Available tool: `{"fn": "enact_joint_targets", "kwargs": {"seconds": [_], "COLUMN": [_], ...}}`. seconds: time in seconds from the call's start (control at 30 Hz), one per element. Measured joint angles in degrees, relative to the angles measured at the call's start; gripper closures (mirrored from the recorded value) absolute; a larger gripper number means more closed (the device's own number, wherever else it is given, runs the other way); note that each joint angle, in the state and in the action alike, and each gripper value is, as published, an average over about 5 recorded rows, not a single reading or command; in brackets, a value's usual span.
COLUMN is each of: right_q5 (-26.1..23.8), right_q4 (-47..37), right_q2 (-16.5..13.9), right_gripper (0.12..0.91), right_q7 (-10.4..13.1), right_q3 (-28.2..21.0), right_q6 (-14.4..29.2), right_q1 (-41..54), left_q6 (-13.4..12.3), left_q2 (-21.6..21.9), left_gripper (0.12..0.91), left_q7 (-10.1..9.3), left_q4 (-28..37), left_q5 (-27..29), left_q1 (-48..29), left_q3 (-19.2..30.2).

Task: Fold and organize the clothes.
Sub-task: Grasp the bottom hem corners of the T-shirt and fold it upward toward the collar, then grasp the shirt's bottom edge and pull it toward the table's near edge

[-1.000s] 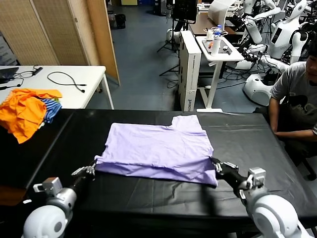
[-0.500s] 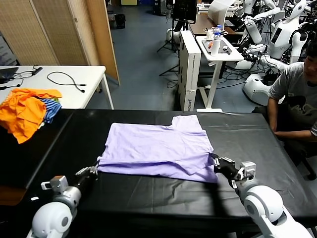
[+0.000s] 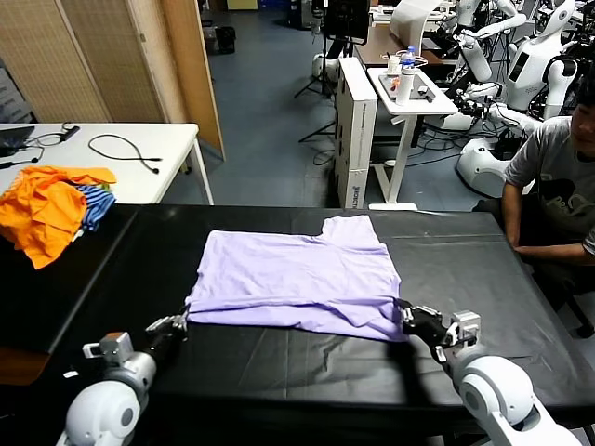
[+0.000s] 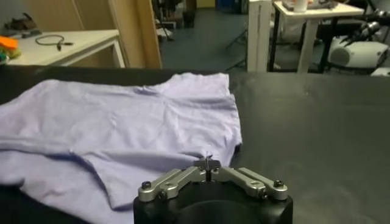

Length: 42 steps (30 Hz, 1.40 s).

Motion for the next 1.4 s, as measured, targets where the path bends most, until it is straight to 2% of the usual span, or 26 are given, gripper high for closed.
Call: {"fn": "enact_joint_targets", "kwargs": {"seconds": [0.47,0.57,0.67,0.77,0.87,0.93,1.03,1.13,1.23,1.4], "right_q5": [-0.45,-0.41,0.18,0.95,1.59,1.84,1.79,1.33,0.70,0.09], "right_q4": [-0.33,-0.19,0.24,1.10,2.61,3.98,6.20,7.69,8.17,8.73], "right_q2": [0.50,0.59,0.55,0.20,-0.43,-0.85,-1.29,-1.49,-1.43,-0.99], "right_gripper": [0.886,0.851,0.714,0.525,0.336,0.224,0.136,0.121,0.119,0.148], "right_q7": [-0.01,0.06,0.25,0.28,0.23,0.16,-0.29,-1.11,-1.55,-1.55], "right_q3": [-0.24,-0.07,0.45,1.28,2.57,3.68,5.48,7.00,7.59,7.11], "right_q6": [-0.02,-0.18,-0.97,-1.95,-2.73,-3.02,-3.05,-2.76,-2.44,-2.36], "right_q1": [-0.19,-0.33,-0.68,-1.42,-2.86,-4.34,-7.18,-10.17,-12.34,-13.27], "left_q6": [-0.60,-0.72,-0.67,-0.47,-0.25,-0.06,0.31,0.55,0.57,0.52], "left_q2": [1.28,1.49,1.59,1.47,1.30,1.26,1.11,0.72,0.36,-0.23], "left_gripper": [0.883,0.883,0.883,0.872,0.764,0.634,0.445,0.265,0.152,0.124], "left_q7": [0.36,0.42,0.40,0.30,0.15,-0.02,-0.28,-0.38,-0.37,-0.26], "left_q4": [2.14,3.11,3.93,4.22,3.79,3.13,1.79,0.49,-0.18,-0.32], "left_q5": [-0.21,-0.21,-0.21,0.00,0.34,0.43,0.51,0.82,1.42,2.29], "left_q1": [-3.46,-4.38,-5.18,-5.39,-4.96,-4.43,-3.36,-2.03,-0.67,1.02], "left_q3": [1.35,1.63,1.98,2.19,2.10,1.81,1.09,0.29,-0.30,-0.65]}}
